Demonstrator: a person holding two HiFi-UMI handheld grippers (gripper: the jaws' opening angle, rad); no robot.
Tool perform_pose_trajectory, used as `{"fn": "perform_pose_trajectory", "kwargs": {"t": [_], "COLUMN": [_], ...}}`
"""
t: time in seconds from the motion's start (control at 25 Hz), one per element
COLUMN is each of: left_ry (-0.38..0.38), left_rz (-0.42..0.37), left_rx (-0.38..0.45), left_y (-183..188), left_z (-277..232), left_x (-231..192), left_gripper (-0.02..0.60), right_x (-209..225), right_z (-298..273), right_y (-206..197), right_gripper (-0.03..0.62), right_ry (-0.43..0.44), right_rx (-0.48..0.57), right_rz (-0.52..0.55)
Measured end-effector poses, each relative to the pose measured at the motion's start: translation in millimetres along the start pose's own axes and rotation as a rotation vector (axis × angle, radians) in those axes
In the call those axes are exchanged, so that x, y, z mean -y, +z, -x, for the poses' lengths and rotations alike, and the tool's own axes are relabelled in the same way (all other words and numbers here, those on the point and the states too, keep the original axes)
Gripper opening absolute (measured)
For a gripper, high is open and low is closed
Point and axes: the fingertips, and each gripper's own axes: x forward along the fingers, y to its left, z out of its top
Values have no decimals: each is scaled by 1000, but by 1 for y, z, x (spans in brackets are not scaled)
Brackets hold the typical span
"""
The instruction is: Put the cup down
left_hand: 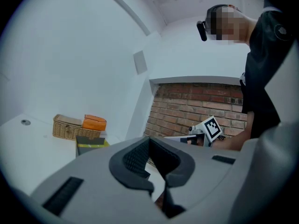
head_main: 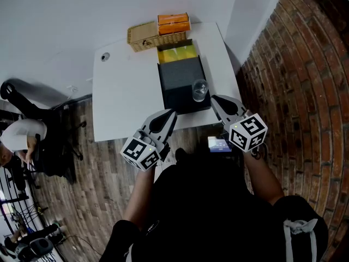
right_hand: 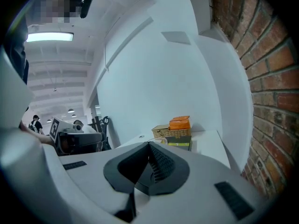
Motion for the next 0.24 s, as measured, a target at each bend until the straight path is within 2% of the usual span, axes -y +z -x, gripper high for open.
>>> {"fn": "perform_pose_trajectory", "kwargs": {"t": [0.24], "left_ry": [6], "left_rz": [-3], "left_rx": [1], "left_y": [-2], "left_z": [1], "left_x": [0], "left_gripper": [8], "right_x": [5], "right_z": [2], "right_y": [-1], "right_gripper": [17], "right_ry": [-14], "right_rx": [5], "right_rz": [-11]}}
